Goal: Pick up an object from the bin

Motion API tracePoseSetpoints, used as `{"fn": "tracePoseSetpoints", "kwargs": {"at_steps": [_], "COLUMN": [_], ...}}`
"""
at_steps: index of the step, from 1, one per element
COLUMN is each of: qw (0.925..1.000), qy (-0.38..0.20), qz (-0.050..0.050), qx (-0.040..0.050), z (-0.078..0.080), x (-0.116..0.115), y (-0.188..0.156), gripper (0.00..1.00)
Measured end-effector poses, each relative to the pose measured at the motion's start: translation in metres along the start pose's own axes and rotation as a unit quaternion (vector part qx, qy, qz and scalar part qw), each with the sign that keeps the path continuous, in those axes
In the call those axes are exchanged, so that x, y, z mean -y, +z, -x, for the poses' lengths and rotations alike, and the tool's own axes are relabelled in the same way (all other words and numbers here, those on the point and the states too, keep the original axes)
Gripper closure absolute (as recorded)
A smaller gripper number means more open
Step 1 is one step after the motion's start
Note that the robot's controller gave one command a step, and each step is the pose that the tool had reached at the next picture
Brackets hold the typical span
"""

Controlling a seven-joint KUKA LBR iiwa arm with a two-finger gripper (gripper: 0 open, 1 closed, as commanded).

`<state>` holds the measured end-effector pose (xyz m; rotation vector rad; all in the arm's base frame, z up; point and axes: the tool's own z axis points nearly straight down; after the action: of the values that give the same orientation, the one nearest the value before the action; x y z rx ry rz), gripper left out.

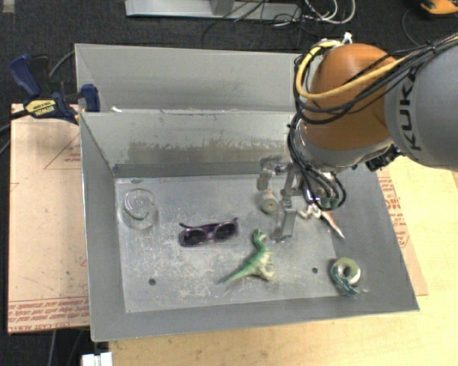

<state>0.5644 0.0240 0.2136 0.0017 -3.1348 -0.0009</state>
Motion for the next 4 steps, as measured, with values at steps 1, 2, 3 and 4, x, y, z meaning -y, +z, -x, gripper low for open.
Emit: {"fn": "tracePoseSetpoints", "kwargs": {"at_steps": [1,2,3,4], "qw": [1.0000,0.9991,0.9999,0.9997], "qy": [0.001,-0.043,-0.015,-0.024], "qz": [0.000,0.000,0.001,0.001], "qx": [0.0041,0.0029,0.0010,0.0035], "z": [0.001,-0.020,-0.019,-0.031], "x": [0.000,-0.020,-0.029,-0.034], "y": [-0.005,0.095,0.124,0.143], "gripper": [0.00,0.00,0.00,0.00]}}
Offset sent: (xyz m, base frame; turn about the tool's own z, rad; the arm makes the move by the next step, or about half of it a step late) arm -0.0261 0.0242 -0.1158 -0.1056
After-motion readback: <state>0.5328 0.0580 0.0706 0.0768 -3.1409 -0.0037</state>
